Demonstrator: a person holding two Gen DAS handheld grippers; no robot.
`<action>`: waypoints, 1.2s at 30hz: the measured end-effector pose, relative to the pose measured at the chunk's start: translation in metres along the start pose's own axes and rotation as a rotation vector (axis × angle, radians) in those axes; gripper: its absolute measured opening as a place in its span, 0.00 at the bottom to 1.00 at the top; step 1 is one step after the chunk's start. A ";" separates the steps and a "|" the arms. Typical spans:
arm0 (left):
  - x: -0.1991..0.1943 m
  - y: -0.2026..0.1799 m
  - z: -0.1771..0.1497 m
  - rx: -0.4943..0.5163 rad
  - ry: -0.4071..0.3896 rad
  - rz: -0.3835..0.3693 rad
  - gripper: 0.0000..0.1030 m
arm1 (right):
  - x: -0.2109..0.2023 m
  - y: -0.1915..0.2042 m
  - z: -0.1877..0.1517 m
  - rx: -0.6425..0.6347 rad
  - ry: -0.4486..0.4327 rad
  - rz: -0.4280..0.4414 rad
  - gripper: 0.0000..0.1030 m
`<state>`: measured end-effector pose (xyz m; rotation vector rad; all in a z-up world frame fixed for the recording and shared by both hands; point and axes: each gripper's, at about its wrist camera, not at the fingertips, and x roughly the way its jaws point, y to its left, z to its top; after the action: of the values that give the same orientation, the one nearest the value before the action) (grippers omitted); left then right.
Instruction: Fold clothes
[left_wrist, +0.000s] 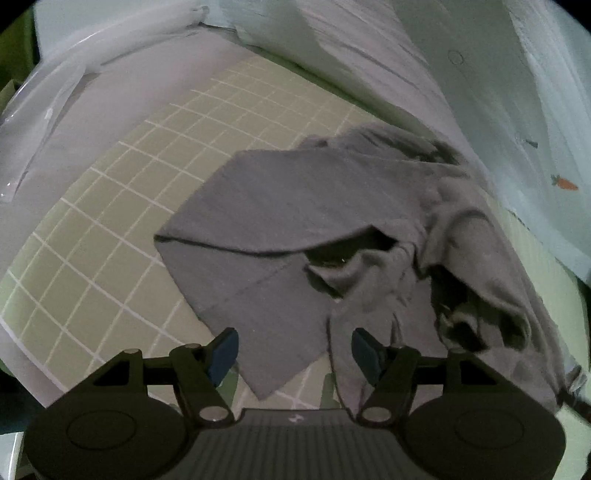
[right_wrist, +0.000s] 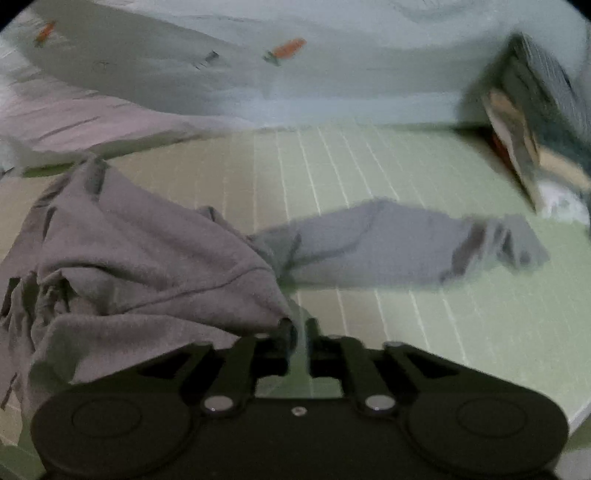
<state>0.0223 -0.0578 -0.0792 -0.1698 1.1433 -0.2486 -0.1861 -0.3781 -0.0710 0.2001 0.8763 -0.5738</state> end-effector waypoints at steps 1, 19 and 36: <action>-0.001 0.000 -0.002 -0.002 -0.001 0.006 0.68 | -0.003 0.006 0.004 -0.026 -0.029 0.007 0.44; 0.004 0.013 0.024 -0.008 -0.012 0.056 0.71 | 0.030 0.123 0.029 -0.337 -0.058 0.295 0.30; 0.054 -0.001 0.083 -0.099 -0.026 0.101 0.71 | 0.094 0.077 0.224 -0.096 -0.308 0.143 0.31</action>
<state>0.1187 -0.0730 -0.0923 -0.2010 1.1350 -0.0999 0.0532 -0.4383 -0.0063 0.0828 0.5834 -0.4141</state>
